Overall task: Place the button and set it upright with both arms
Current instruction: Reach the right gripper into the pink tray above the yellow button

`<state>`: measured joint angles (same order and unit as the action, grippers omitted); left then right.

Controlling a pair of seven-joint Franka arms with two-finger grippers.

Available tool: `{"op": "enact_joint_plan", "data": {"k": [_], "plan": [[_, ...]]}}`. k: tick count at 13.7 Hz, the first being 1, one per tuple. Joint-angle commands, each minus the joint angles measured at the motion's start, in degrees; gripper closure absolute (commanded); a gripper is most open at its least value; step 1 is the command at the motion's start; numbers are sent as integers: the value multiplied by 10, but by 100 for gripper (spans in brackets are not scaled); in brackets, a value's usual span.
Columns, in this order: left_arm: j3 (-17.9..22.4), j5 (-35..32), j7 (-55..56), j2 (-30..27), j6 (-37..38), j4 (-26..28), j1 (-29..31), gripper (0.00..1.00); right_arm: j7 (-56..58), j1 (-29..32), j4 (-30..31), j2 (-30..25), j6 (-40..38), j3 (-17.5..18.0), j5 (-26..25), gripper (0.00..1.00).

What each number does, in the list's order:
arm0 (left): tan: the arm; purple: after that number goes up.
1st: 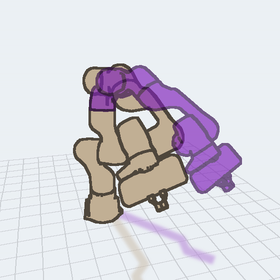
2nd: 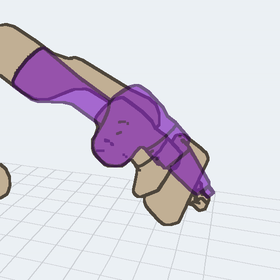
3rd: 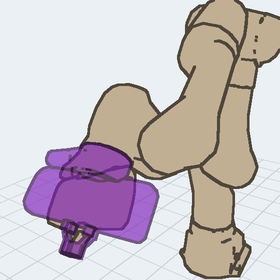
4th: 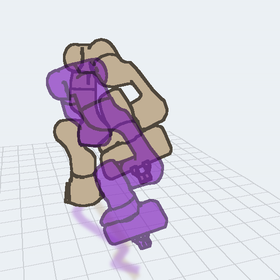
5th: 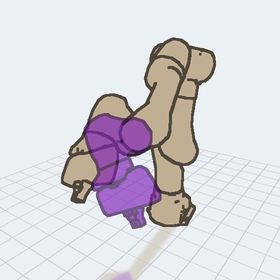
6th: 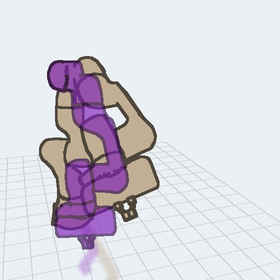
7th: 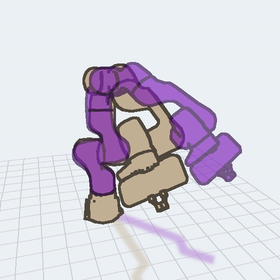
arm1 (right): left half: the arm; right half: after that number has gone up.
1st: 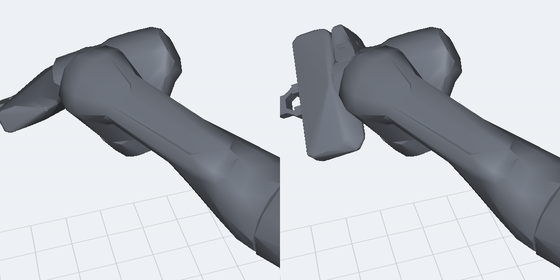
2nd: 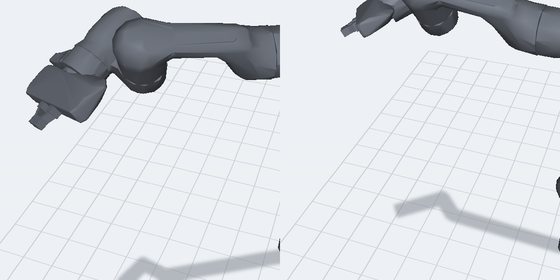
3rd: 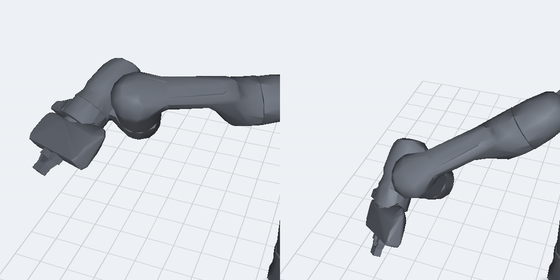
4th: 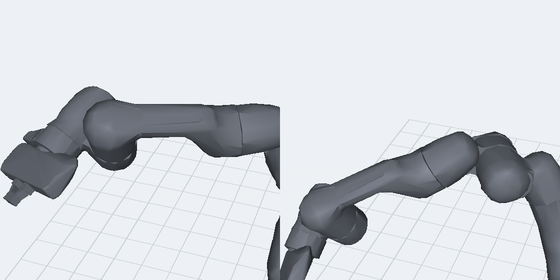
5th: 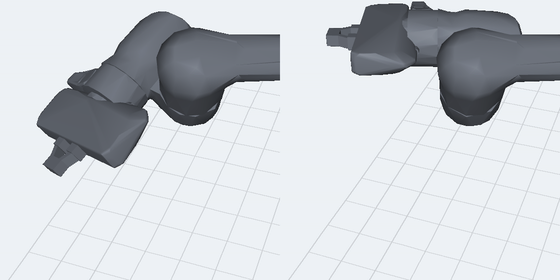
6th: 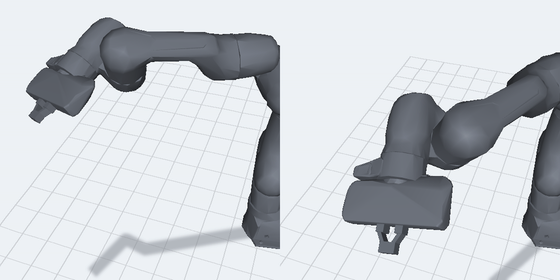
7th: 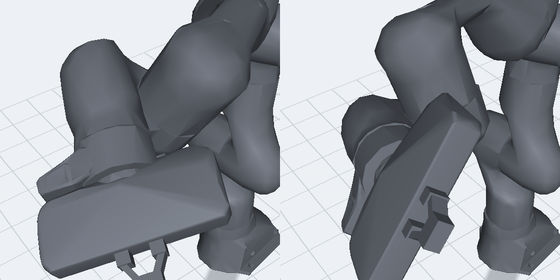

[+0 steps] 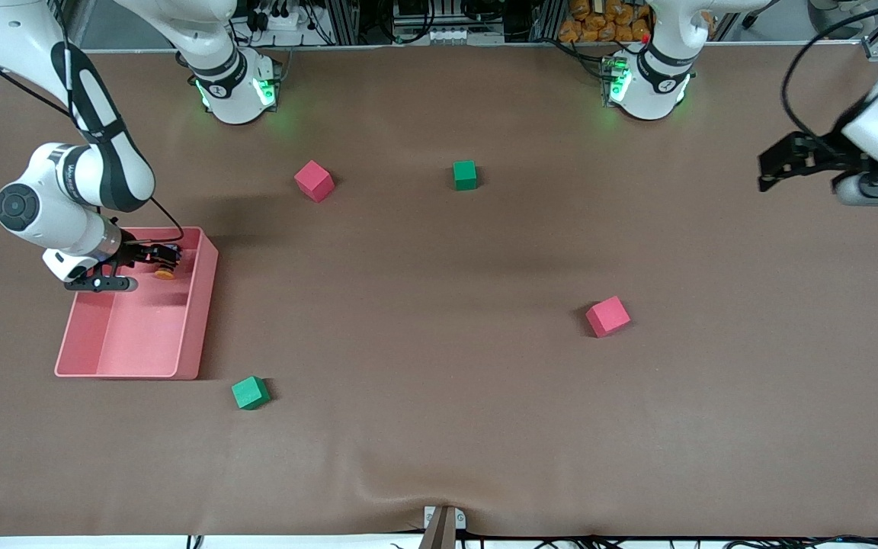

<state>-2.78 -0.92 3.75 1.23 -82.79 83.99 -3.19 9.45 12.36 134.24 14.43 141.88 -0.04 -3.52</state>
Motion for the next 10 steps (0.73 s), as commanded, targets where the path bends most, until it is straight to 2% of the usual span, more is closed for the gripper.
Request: {"op": "enact_joint_plan", "data": {"k": [1, 10], "plan": [[-3, 5, -9, -18, 16, -2, 21, 0, -3, -1, 7, 2, 11, 0, -3, 0], [-2, 29, -9, -30, 34, 2, 31, 0, -4, -3, 19, 28, 1, 0, -2, 0]]}}
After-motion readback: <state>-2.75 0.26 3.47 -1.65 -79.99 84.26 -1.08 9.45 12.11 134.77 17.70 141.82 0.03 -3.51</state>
